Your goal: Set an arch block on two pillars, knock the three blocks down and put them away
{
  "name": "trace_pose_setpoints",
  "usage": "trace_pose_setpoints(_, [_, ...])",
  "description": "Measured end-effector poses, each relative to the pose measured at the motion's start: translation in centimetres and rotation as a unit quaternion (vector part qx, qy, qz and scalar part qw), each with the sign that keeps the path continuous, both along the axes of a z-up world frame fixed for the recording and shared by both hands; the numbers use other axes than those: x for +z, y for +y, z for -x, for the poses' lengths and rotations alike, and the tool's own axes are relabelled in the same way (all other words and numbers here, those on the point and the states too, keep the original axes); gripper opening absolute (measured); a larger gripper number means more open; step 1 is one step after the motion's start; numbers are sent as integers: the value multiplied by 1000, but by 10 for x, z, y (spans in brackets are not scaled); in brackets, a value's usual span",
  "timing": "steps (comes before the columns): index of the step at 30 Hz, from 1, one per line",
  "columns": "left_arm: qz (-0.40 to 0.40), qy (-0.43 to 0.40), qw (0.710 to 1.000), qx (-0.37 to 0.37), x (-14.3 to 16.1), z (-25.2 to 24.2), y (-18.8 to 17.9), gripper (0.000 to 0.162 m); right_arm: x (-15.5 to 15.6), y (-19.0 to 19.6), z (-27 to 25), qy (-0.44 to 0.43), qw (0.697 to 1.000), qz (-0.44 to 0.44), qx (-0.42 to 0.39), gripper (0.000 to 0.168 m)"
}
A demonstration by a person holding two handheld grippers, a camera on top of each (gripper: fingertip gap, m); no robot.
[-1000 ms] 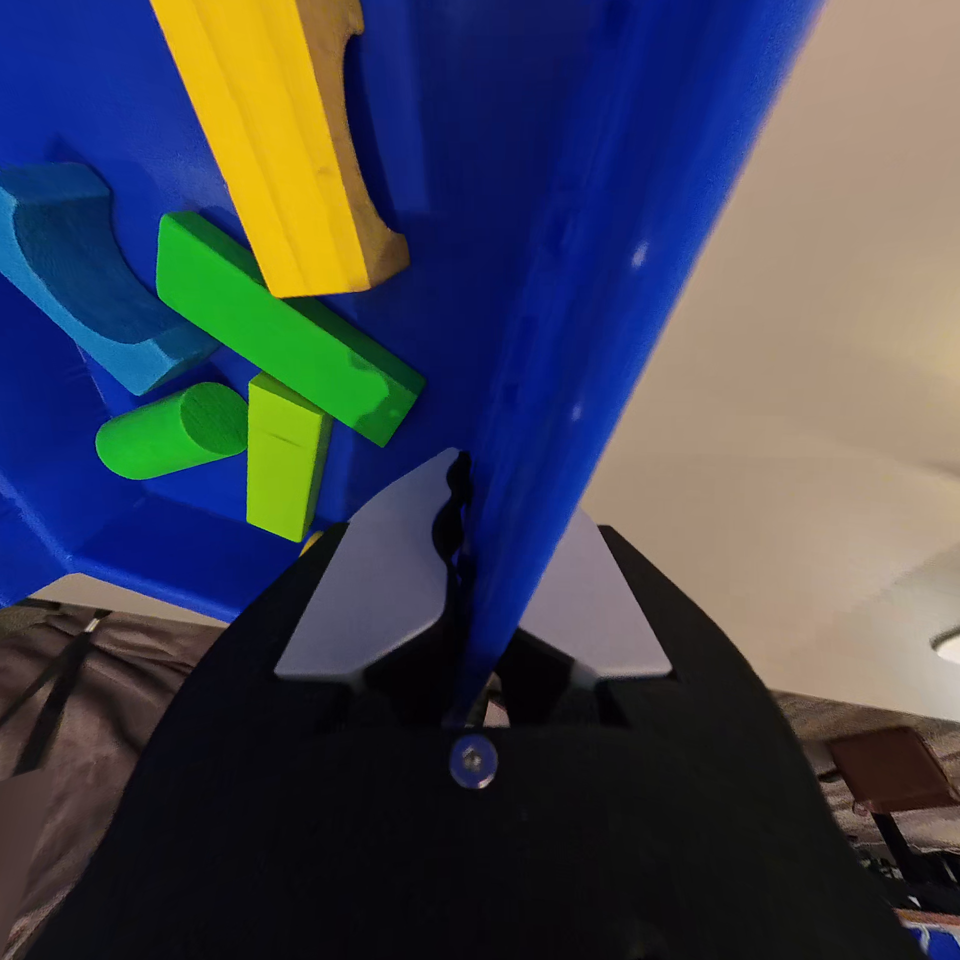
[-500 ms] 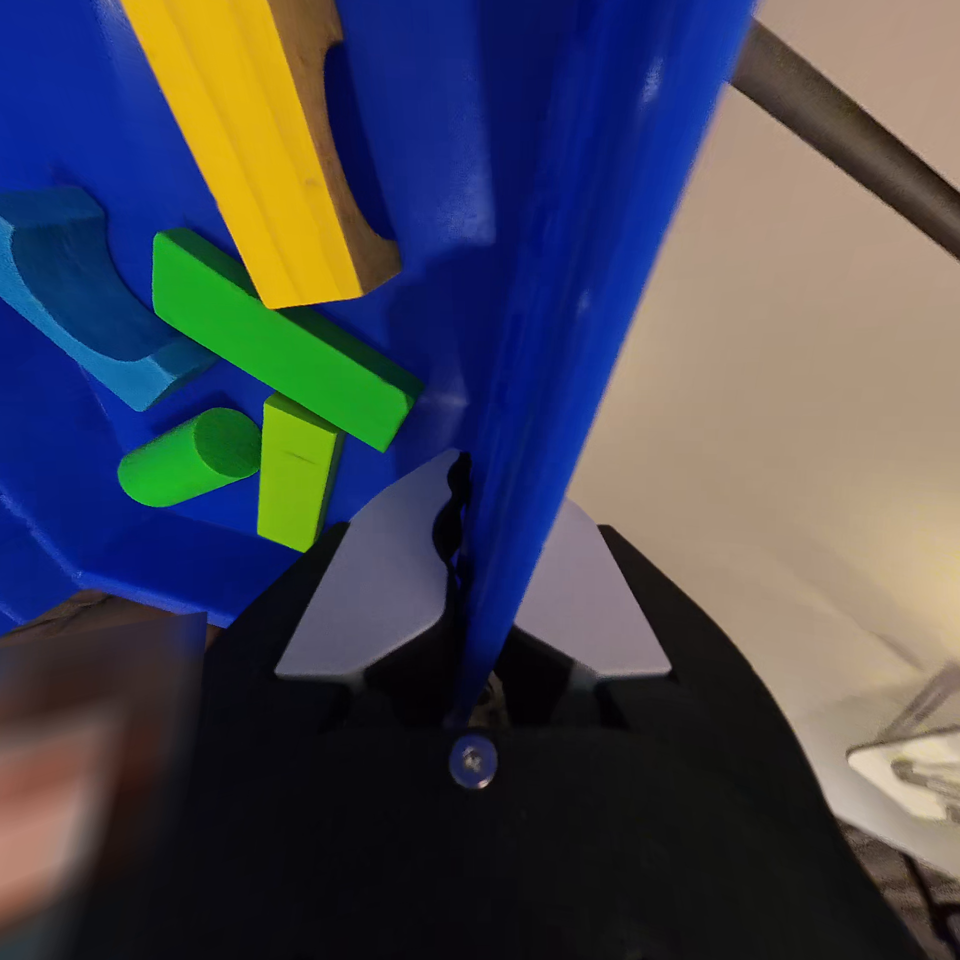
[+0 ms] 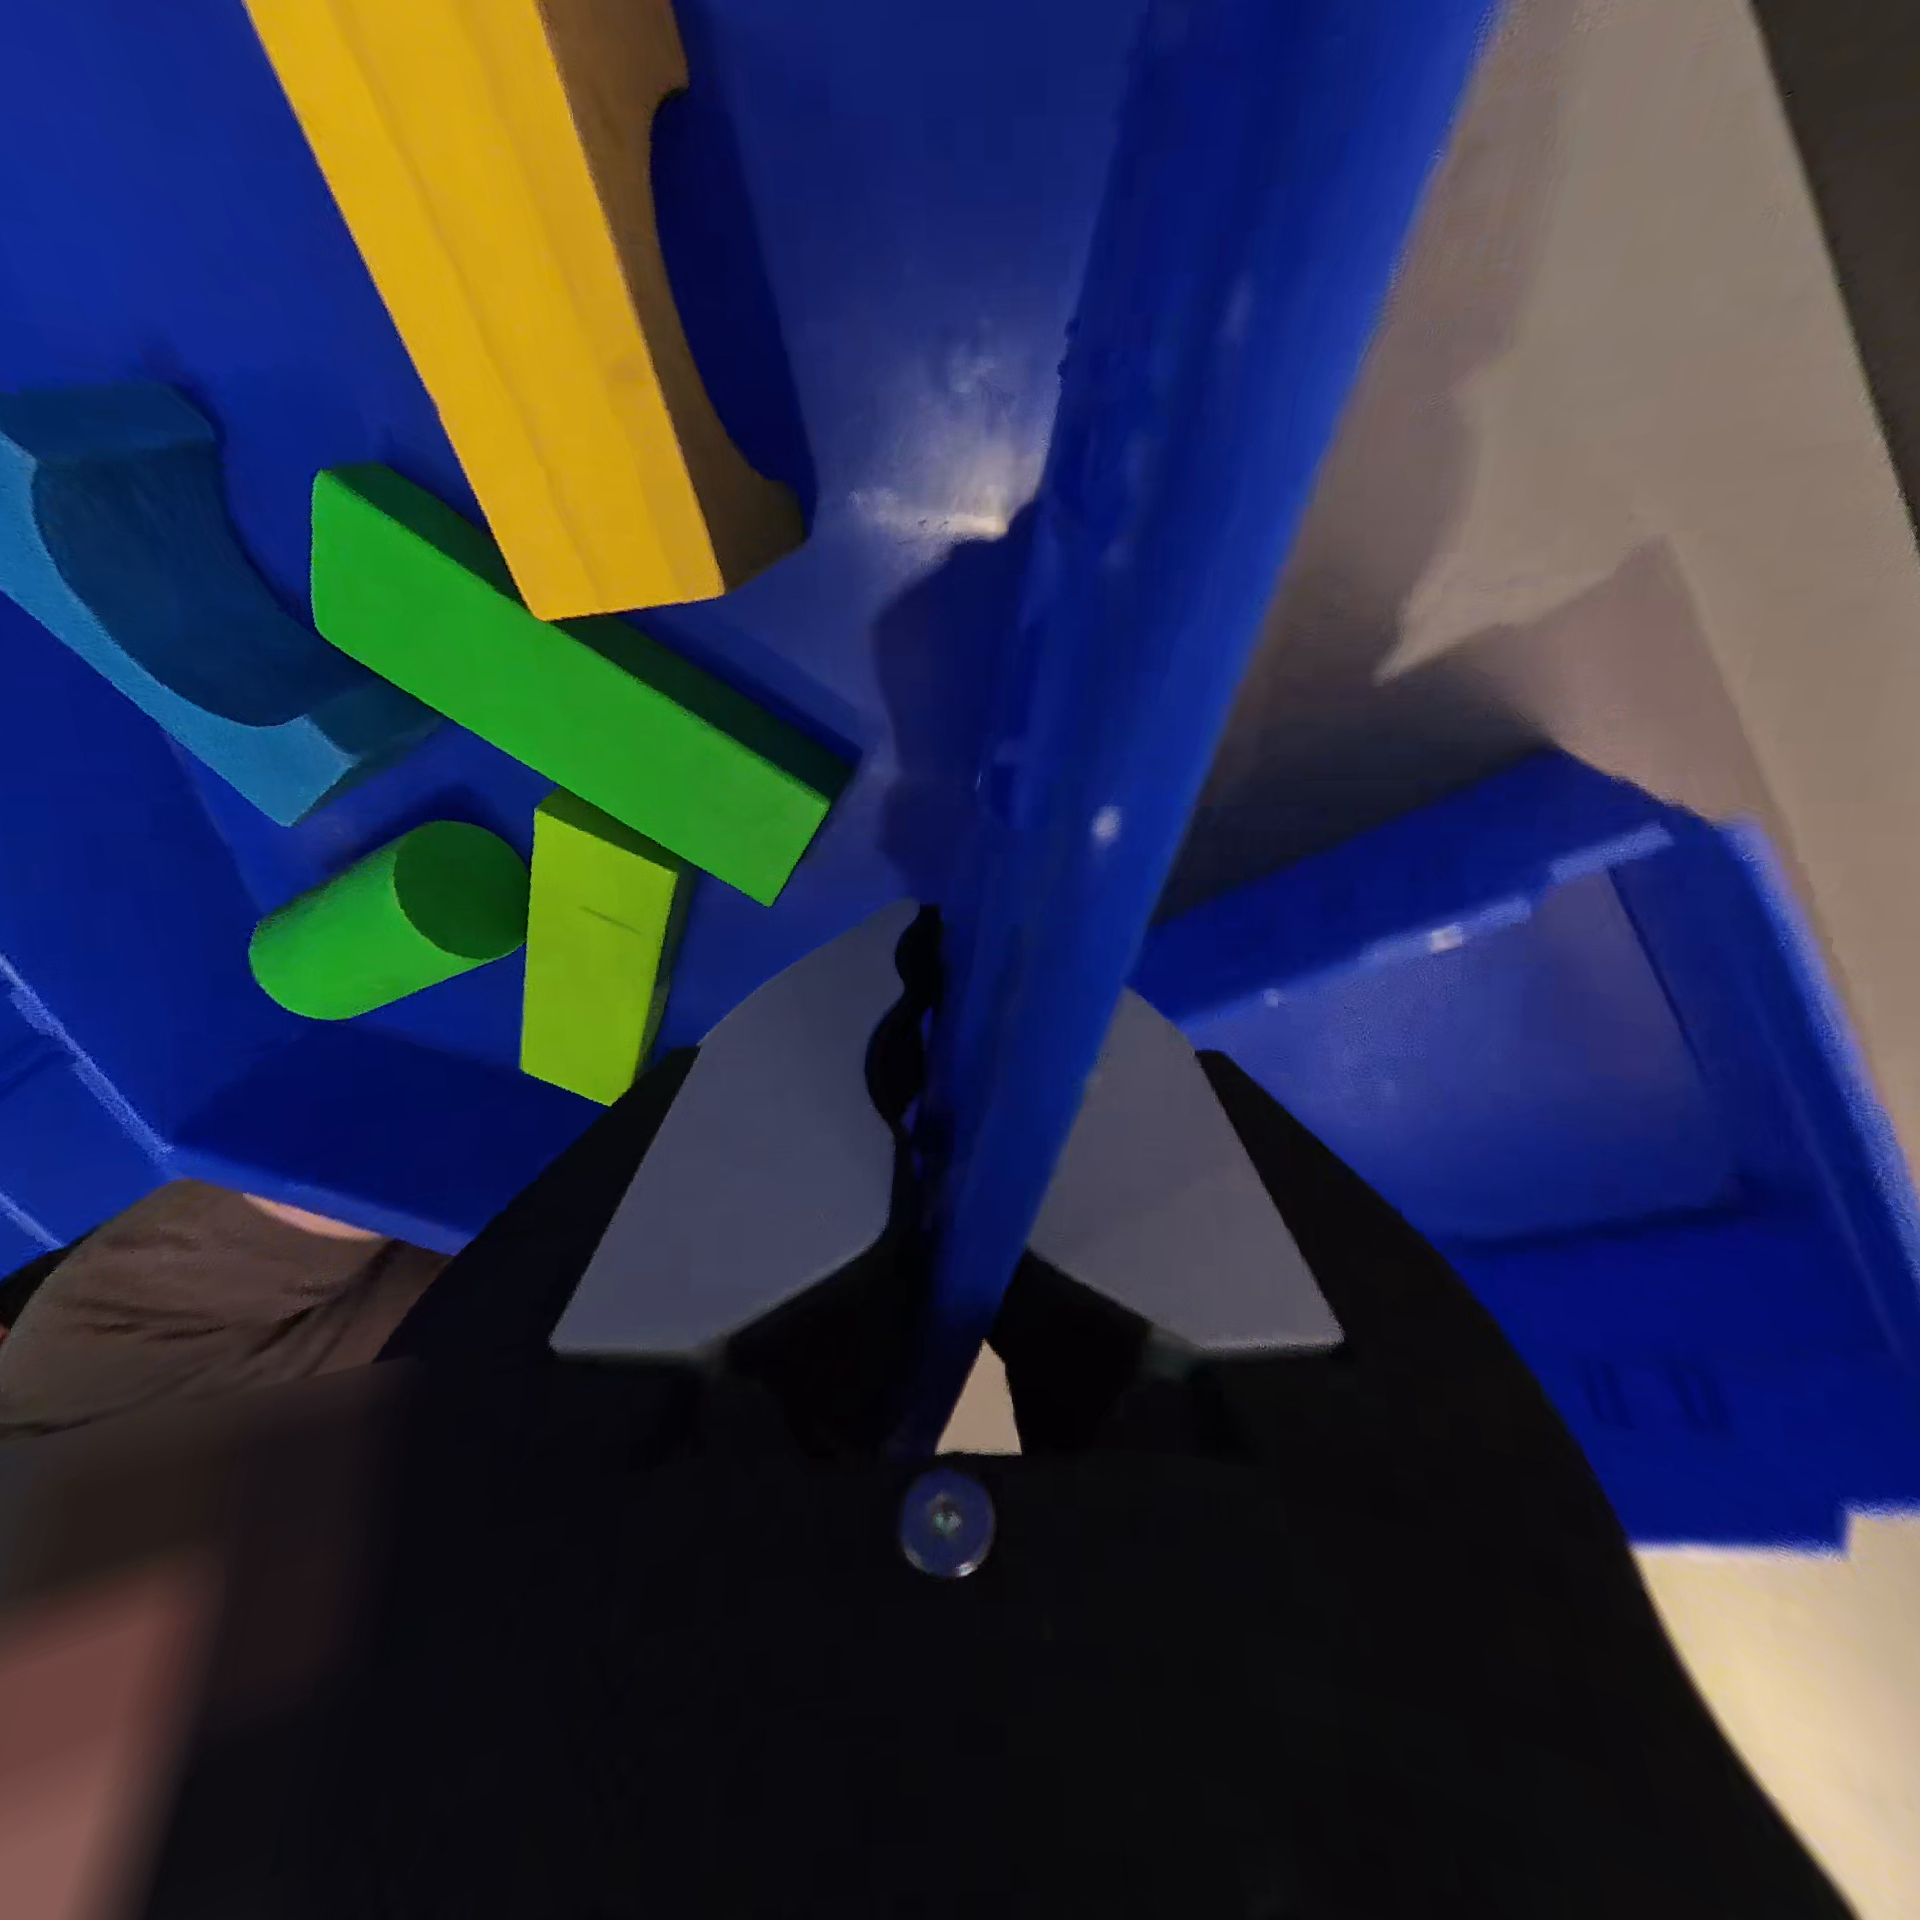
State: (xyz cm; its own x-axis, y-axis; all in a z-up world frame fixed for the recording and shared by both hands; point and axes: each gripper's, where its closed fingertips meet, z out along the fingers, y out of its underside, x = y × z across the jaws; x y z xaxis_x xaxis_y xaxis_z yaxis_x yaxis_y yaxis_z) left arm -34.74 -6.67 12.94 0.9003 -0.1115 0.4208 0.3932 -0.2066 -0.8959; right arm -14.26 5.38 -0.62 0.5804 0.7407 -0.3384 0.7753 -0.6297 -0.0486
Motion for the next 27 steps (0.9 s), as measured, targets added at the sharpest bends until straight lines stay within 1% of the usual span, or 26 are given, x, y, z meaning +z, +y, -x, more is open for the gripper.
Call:
trace_pose_setpoints(1, [34, 2, 999, -8, -13, 0, 3, 87, -7, -2, 10, 2, 1000, 1, 1, 5])
trace_pose_setpoints(2, [60, -1, 998, -22, -24, -1, 6, 83, -15, -4, 19, 2, 1000, 4, 0, 5])
trace_pose_setpoints(3, [73, -7, 997, -38, -30, -3, 9, 77, -24, -6, 27, 4, 1000, 6, -1, 5])
trace_pose_setpoints(4, [73, -13, 996, -45, -33, -1, 13, 76, -33, -7, 33, 5, 1000, 8, -7, 6])
trace_pose_setpoints(6, [100, -16, 994, -35, -47, 6, 18, 74, -52, -11, 43, -1, 1000, 18, -12, 4])
trace_pose_setpoints(8, [147, 10, 989, -21, -67, 14, 20, 77, -72, -19, 47, -16, 999, 34, -14, 6])
trace_pose_setpoints(13, [253, 32, 967, -24, -114, 20, 25, 77, -111, -16, 44, -69, 996, 17, -44, 6])
trace_pose_setpoints(15, [276, 43, 959, -38, -127, 19, 30, 76, -121, -15, 41, -77, 995, 12, -54, 6])
trace_pose_setpoints(17, [281, 35, 957, -61, -135, 13, 36, 75, -129, -14, 39, -79, 995, 3, -69, 7])
trace_pose_setpoints(19, [302, 44, 951, -57, -146, 15, 40, 75, -132, -12, 38, -90, 993, -15, -71, 8])
trace_pose_setpoints(21, [324, 62, 942, -57, -157, 17, 41, 77, -129, -10, 39, -84, 994, -37, -59, 9])
trace_pose_setpoints(23, [345, 71, 934, -60, -167, 17, 42, 76, -119, -5, 38, -71, 993, -70, -56, 18])
trace_pose_setpoints(25, [352, 65, 931, -66, -174, 15, 46, 70, -97, 7, 34, -56, 987, -145, -34, 27])
trace_pose_setpoints(27, [369, 61, 925, -72, -183, 13, 47, 70, -63, 15, 34, -8, 971, -240, -18, 28])
